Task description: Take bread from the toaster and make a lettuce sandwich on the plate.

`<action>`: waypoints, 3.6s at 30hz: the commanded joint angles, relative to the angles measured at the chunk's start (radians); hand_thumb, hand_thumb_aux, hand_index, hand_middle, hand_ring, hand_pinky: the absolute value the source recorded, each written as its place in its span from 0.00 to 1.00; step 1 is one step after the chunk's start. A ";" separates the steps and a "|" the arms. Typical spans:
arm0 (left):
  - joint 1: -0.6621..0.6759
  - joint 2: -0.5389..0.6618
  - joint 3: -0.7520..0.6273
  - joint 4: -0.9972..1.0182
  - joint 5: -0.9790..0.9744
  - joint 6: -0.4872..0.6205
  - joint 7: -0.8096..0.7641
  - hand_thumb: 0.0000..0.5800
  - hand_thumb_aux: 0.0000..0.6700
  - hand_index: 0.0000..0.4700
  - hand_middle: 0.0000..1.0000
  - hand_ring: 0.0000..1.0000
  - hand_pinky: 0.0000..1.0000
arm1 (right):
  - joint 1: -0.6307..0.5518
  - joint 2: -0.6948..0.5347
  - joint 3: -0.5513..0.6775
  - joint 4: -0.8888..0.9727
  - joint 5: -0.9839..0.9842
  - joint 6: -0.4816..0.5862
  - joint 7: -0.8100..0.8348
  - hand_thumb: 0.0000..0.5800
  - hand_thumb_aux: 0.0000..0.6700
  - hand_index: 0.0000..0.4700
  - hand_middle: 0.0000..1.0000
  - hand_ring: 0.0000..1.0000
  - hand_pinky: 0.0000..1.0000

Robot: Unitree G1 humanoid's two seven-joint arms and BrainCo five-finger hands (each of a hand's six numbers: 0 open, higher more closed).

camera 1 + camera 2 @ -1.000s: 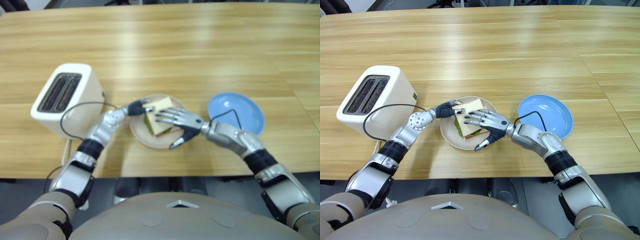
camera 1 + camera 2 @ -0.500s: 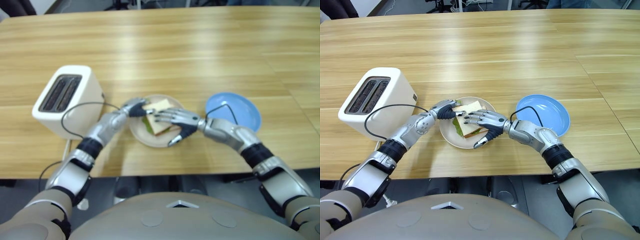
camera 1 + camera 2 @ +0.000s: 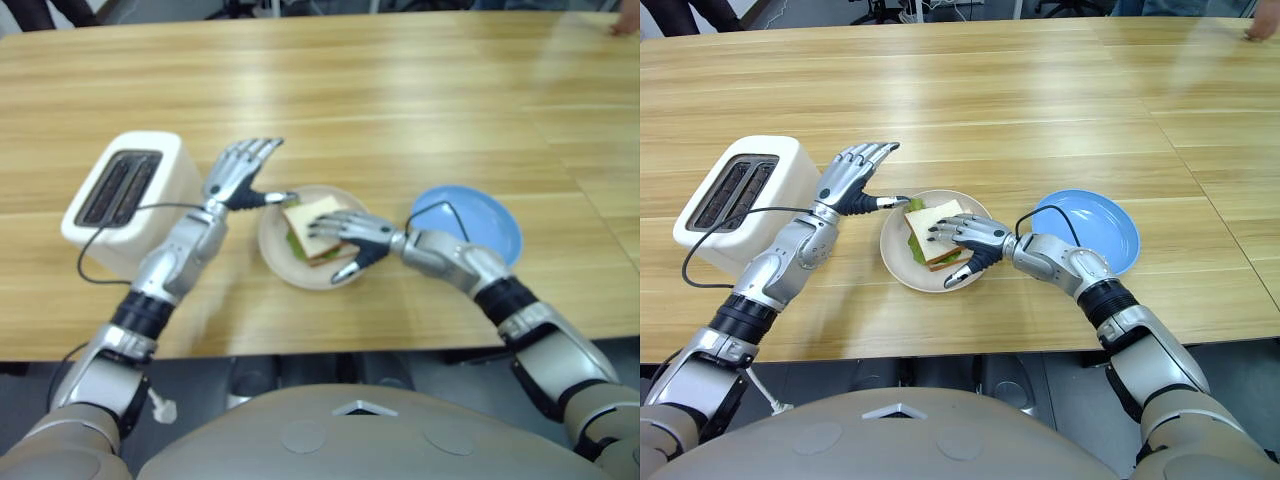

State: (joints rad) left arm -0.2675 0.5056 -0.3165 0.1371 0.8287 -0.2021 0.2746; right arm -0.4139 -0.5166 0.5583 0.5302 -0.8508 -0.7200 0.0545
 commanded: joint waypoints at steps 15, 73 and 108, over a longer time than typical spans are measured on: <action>0.243 0.021 0.142 -0.321 -0.277 -0.183 -0.177 0.00 0.00 0.00 0.00 0.00 0.00 | 0.177 -0.079 -0.219 -0.306 0.259 0.055 -0.008 0.00 0.00 0.00 0.00 0.00 0.00; 0.330 0.146 -0.044 -0.089 -0.225 -0.103 -0.727 1.00 1.00 0.98 1.00 1.00 1.00 | 0.275 -0.131 -0.103 -0.254 0.112 0.090 0.340 1.00 1.00 0.98 1.00 1.00 1.00; -0.206 -0.123 -0.119 0.656 -0.130 -0.089 -0.219 1.00 1.00 0.98 1.00 1.00 1.00 | -0.326 0.200 0.046 0.617 0.000 0.161 -0.292 1.00 1.00 0.98 1.00 1.00 1.00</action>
State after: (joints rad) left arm -0.5114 0.3666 -0.4280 0.8191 0.7027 -0.2815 0.0525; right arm -0.7556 -0.2988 0.5948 1.1626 -0.8654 -0.5267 -0.2251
